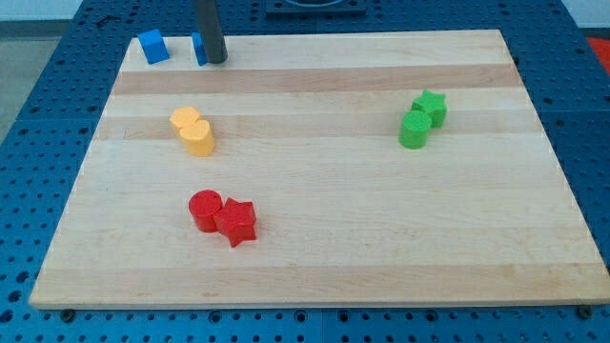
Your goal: Slide the blue triangle to the right side of blue cube
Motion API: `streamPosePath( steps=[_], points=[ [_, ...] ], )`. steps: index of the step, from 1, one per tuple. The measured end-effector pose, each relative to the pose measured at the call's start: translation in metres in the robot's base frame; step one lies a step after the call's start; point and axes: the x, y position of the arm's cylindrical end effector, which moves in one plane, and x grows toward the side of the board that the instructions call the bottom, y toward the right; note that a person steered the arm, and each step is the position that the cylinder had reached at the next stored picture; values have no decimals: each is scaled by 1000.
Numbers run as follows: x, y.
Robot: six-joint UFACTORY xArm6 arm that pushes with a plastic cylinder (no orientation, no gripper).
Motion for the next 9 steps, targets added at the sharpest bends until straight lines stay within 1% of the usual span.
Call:
streamPosePath(
  steps=[2,3,4,5,6,9],
  points=[
    [-18,-28],
    [-19,-18],
    [-20,30],
    [-39,52],
    [-48,52],
    [-48,6]
  ],
)
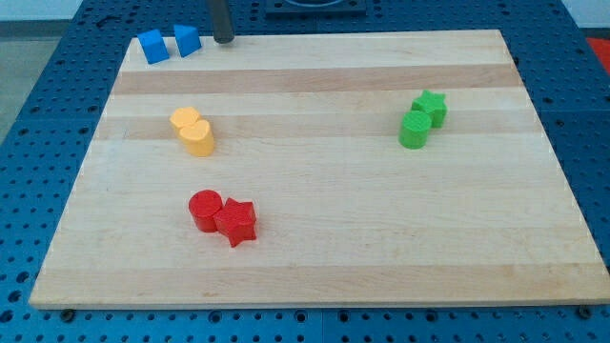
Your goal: Slide the blue triangle to the right side of blue cube
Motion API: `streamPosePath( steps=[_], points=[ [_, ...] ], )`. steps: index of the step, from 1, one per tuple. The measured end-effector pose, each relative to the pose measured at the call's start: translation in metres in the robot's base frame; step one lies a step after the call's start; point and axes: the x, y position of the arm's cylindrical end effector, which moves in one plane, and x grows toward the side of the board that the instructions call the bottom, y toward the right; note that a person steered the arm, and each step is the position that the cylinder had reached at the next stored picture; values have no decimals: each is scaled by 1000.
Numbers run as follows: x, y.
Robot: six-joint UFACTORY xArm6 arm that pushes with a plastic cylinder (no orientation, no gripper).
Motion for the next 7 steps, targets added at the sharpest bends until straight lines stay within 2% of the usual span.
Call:
streamPosePath(
  steps=[7],
  points=[
    [5,-25]
  ],
)
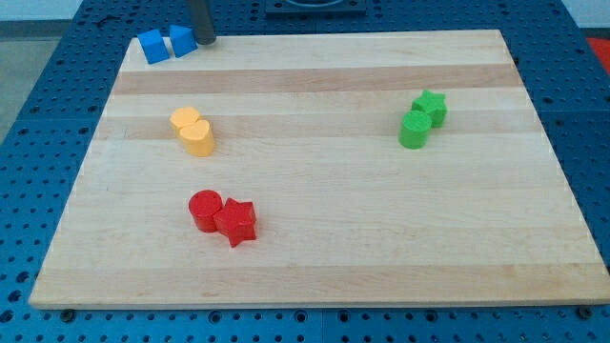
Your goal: Slide the blue triangle to the right side of blue cube
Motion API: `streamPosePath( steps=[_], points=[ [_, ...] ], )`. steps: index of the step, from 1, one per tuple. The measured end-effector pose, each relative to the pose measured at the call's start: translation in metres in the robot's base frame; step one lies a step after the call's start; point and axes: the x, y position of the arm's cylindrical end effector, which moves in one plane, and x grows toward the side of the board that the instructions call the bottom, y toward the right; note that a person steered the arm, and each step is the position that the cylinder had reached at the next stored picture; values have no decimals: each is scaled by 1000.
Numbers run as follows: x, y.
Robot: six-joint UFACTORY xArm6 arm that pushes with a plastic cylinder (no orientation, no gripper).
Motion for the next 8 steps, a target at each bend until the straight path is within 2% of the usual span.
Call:
streamPosePath(
  steps=[4,6,8],
  points=[
    [20,-2],
    [-5,28],
    [-5,-2]
  ],
)
